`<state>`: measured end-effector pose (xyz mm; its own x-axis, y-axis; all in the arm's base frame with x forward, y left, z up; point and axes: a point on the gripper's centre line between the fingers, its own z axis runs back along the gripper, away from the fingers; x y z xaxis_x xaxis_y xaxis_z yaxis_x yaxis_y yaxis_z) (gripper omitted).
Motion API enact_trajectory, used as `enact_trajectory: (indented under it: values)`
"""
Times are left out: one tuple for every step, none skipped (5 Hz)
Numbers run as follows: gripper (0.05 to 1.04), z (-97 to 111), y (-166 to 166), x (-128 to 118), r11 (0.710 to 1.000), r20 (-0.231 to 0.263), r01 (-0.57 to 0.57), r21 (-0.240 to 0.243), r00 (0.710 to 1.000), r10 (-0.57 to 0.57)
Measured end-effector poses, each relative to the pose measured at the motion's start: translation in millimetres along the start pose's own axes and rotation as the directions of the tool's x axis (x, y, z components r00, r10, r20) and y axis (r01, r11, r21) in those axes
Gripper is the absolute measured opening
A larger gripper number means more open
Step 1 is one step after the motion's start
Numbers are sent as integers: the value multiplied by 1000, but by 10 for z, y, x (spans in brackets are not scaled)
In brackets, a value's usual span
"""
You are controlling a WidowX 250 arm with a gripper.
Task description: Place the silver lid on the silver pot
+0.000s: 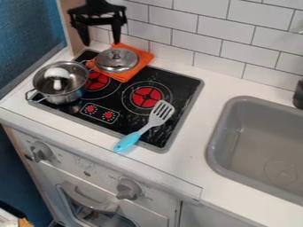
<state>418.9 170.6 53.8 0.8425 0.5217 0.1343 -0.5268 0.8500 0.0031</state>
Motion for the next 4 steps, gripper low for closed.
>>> enact_trajectory:
  values:
    - [1000,-179,-141,74,999,-15,50,-1,999,-50]
    - [999,-350,-252,113,997,-43,83,3,996,-83]
    - [961,-396,-265,139,995,-48,95,13,994,-94]
    - [688,-407,-282,153,995,-33,101,8,994,-101]
